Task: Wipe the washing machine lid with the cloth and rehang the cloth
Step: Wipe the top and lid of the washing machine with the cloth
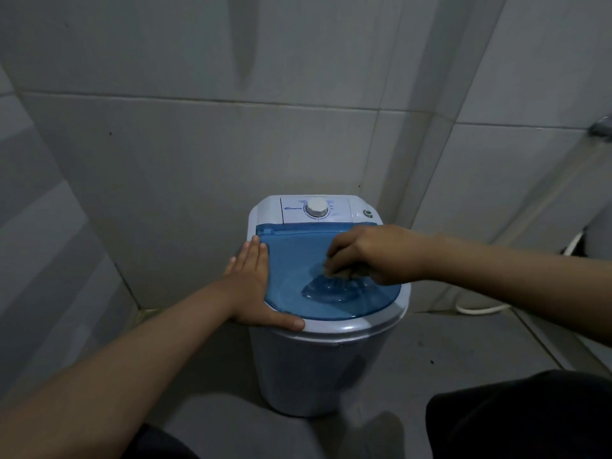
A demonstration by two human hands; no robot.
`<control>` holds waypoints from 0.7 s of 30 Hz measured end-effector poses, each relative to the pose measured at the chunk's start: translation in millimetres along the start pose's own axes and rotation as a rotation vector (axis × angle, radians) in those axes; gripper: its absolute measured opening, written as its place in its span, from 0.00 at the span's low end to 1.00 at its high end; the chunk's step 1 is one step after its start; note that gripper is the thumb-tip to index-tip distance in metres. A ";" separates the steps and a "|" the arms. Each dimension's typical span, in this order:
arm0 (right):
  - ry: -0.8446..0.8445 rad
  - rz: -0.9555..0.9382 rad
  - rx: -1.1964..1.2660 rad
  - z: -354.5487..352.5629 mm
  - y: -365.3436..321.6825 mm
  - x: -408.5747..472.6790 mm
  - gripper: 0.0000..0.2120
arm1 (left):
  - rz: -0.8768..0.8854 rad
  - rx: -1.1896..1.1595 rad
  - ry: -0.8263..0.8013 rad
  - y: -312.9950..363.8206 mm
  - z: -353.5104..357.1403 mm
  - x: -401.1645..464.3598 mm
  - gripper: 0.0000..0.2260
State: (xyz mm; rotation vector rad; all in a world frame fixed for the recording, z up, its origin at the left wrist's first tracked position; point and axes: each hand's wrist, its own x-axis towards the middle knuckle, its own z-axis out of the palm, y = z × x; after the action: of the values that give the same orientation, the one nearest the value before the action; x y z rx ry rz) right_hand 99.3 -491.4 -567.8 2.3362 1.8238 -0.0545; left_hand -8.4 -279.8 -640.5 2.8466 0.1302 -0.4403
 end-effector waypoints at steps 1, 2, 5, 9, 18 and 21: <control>0.079 -0.027 0.059 6.2 -5.8 3.1 0.18 | -0.002 0.000 0.003 0.2 0.2 0.5 0.72; 0.121 -0.051 0.102 14.2 -12.4 8.0 0.20 | -0.004 0.001 0.003 0.1 0.6 0.8 0.71; 0.131 -0.081 0.115 36.2 -28.5 19.8 0.22 | -0.009 0.009 0.005 -0.1 1.5 1.6 0.71; 0.111 -0.160 0.051 52.2 -30.4 11.8 0.20 | -0.005 0.013 0.010 -0.4 2.6 2.4 0.73; 0.088 -0.184 -0.058 56.8 -2.1 -40.1 0.22 | 0.003 0.029 0.025 -2.0 3.4 2.6 0.72; 0.028 -0.128 -0.065 50.7 6.5 -53.7 0.27 | -0.007 0.021 0.023 -0.2 1.8 1.6 0.73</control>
State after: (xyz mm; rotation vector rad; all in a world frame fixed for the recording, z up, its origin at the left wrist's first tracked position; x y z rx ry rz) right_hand 96.3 -552.6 -609.5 2.1856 1.9562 0.0197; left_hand -7.4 -280.1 -642.7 2.8737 0.1401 -0.4129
